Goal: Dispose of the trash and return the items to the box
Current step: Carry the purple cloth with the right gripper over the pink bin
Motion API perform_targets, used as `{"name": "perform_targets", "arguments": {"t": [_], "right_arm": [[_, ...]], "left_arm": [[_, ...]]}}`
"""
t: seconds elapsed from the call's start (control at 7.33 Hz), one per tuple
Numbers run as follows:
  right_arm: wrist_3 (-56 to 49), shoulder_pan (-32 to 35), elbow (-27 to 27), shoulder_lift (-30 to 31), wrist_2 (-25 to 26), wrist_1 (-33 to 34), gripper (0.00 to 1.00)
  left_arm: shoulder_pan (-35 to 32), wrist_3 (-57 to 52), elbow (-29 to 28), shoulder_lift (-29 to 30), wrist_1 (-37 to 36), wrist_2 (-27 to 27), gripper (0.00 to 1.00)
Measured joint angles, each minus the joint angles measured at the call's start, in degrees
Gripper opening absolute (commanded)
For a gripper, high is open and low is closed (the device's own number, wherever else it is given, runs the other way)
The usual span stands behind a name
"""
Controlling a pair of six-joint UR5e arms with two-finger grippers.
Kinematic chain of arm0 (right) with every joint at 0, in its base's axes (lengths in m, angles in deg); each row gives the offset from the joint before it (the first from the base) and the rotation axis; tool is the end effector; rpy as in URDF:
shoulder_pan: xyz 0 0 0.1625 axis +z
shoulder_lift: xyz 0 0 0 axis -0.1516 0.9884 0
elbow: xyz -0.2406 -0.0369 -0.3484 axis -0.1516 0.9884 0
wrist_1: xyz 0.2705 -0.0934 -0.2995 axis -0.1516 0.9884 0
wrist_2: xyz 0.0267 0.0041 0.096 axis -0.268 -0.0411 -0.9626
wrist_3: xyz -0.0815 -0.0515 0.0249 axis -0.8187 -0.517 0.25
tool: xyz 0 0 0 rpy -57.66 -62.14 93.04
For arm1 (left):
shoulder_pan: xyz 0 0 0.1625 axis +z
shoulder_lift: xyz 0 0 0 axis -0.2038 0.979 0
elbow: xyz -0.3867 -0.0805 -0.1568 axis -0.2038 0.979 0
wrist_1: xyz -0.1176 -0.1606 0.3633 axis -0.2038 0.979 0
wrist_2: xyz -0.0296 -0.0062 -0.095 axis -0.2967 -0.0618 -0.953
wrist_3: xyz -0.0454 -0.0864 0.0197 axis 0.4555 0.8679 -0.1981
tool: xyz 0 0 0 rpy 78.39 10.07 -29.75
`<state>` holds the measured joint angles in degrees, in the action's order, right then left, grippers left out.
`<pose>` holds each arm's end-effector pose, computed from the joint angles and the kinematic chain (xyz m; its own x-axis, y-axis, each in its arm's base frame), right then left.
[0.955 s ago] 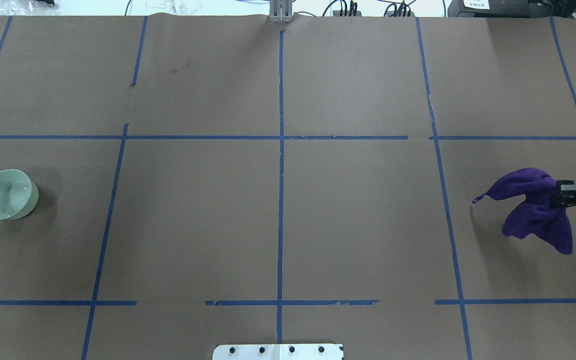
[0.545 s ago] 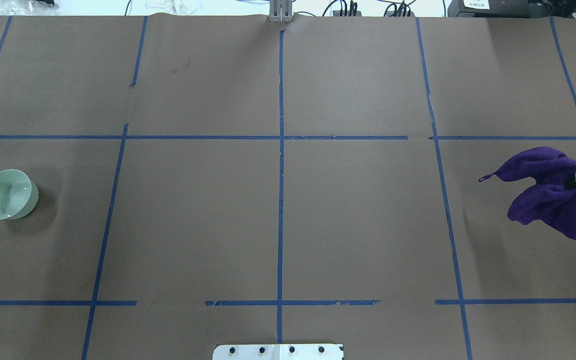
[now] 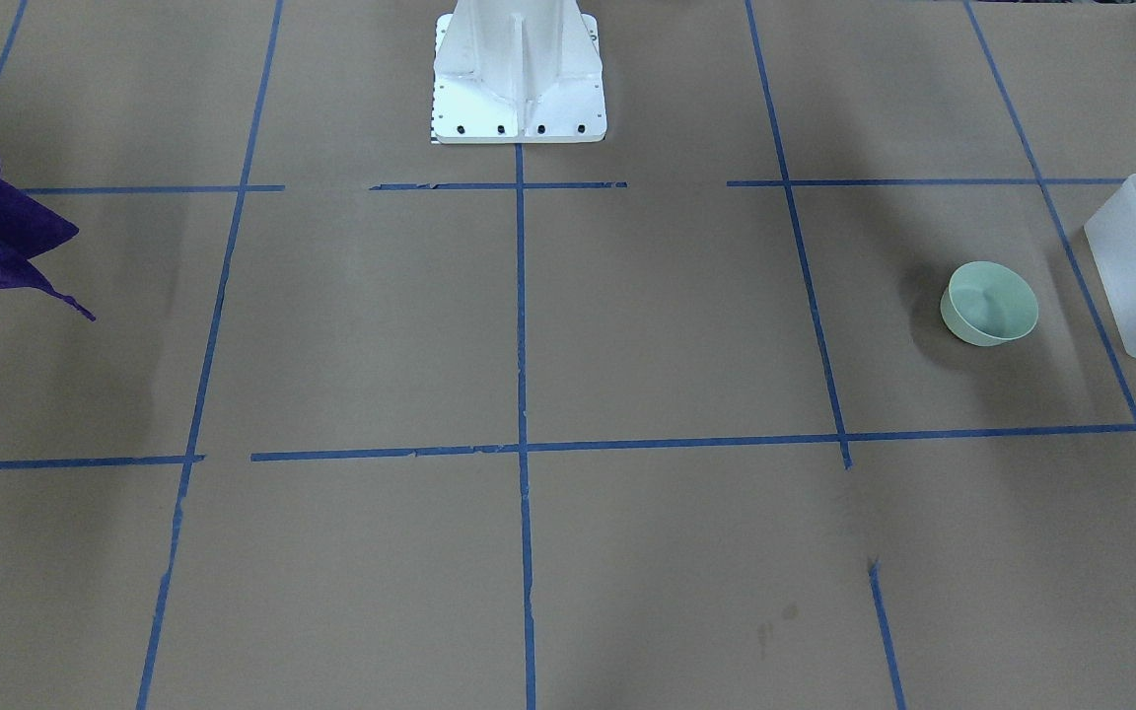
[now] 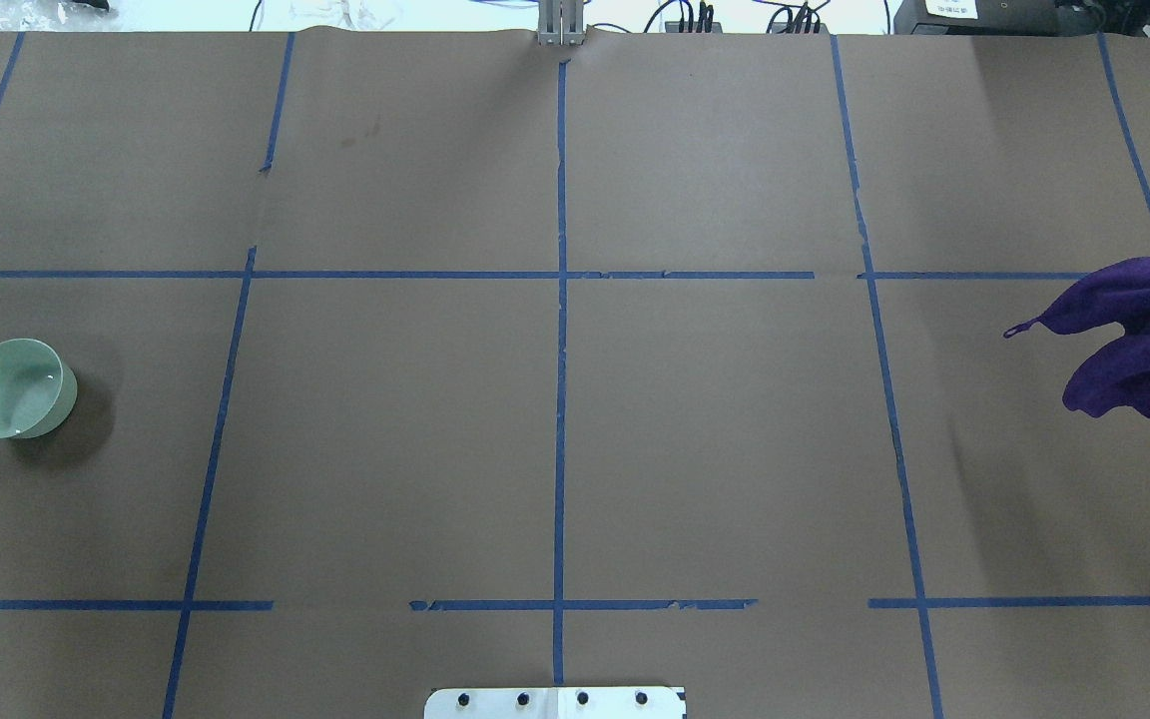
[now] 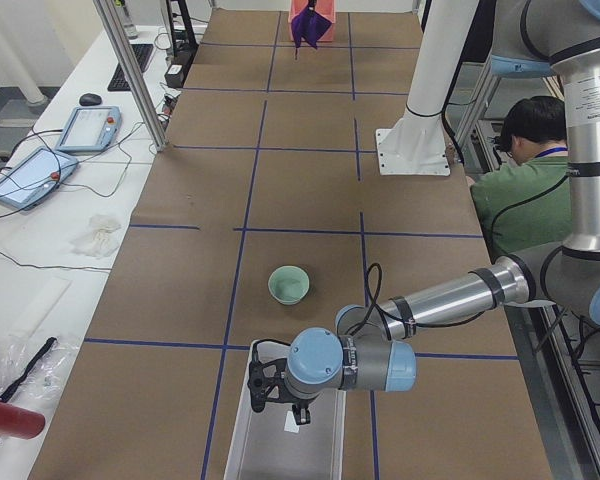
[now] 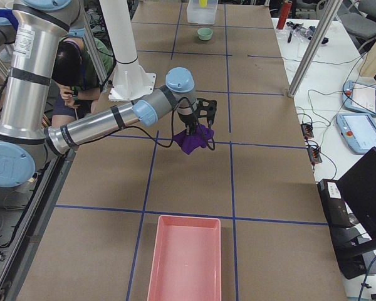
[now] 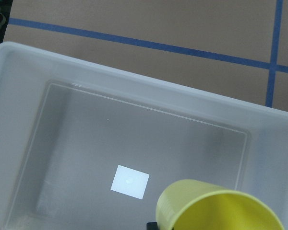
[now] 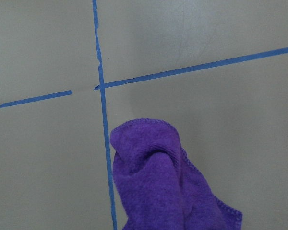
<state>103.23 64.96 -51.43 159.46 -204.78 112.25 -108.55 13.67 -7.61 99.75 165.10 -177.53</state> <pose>-0.0487 -0.3793 0.4260 0.5462 0.1233 0.8286 -0.1974 0.9802 -0.0157 -0.1061 -0.3762 0.7721 0.6555 -0.1981 -0.7288 0.2402 0.9696 -0.0475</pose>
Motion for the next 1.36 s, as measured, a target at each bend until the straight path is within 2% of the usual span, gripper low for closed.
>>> {"name": "perform_targets", "arguments": {"t": [0.27,0.55,0.82,1.09,1.23,1.36], "right_arm": [[-11.86,4.53,-1.76,-0.13,-0.08,8.95,0.00],[-18.17,7.98,-3.84,-0.24,-0.09,15.12,0.00],[-21.13,10.08,-3.57,-0.21,-0.11,16.31,0.00],[-22.81,11.33,-3.12,-0.15,-0.17,16.50,0.00],[-23.04,11.68,-3.00,-0.06,-0.18,16.51,0.00],[-23.15,12.08,-2.93,0.03,-0.20,16.49,0.00]], "left_arm": [[0.61,2.17,-0.73,-0.20,1.51,-1.25,0.00],[4.65,4.83,-0.83,-0.22,2.92,-1.48,0.00],[10.11,8.16,-1.10,-0.17,6.21,-1.22,0.00],[11.50,8.61,-1.66,-0.22,7.32,-0.91,0.00],[11.65,8.60,-1.95,-0.21,7.57,-0.86,0.37],[11.68,8.58,-2.45,-0.18,8.16,-0.84,0.54]]}}
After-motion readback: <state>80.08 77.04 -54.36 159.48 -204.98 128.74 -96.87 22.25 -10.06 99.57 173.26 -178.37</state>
